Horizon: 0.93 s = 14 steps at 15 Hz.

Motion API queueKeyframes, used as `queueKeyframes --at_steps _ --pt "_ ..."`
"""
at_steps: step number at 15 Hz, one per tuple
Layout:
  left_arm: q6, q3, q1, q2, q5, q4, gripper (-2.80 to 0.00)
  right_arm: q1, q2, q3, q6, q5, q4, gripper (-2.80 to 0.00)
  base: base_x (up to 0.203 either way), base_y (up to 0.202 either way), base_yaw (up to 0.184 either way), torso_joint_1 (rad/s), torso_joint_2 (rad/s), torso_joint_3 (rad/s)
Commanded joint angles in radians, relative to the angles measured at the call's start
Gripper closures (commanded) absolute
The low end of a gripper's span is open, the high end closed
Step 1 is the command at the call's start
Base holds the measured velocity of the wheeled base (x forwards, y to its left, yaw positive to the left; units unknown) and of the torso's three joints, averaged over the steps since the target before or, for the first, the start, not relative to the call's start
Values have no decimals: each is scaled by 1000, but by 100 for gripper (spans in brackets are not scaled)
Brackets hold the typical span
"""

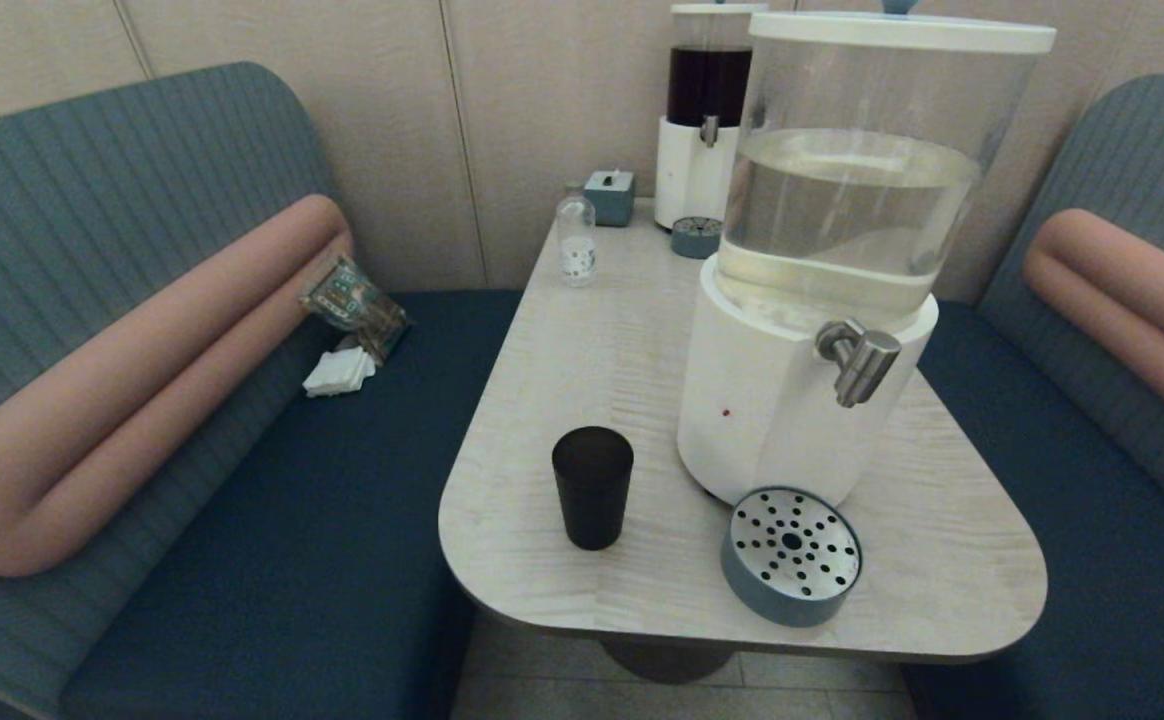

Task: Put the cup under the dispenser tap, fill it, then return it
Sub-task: Pick up the cup

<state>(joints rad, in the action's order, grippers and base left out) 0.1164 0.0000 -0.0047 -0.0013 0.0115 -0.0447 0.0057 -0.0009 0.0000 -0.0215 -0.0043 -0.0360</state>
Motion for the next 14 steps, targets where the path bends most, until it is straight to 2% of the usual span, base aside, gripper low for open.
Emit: queueKeyframes --at_steps 1,6,8,9,11,13,14 --pt "3 0 0 1 -1 -1 0 0 -1 15 0 0 -1 0 0 0 0 0 0 0" --pt "-5 -28 0 0 -7 8 0 0 -1 15 0 0 -1 0 0 0 0 0 0 0" --pt "-4 -140 0 9 6 -24 0 0 -1 15 0 0 -1 0 0 0 0 0 0 0" --pt "-7 -220 1 32 35 -68 0 0 -1 14 0 0 -1 0 0 0 0 0 0 0" --pt "-68 -361 -1 157 114 -126 0 0 -1 15 0 0 -1 0 0 0 0 0 0 0" --pt "-171 -459 -12 348 198 -87 0 0 -1 15 0 0 -1 0 0 0 0 0 0 0" --pt "-222 -490 -16 452 244 -28 0 0 -1 15 0 0 -1 0 0 0 0 0 0 0"
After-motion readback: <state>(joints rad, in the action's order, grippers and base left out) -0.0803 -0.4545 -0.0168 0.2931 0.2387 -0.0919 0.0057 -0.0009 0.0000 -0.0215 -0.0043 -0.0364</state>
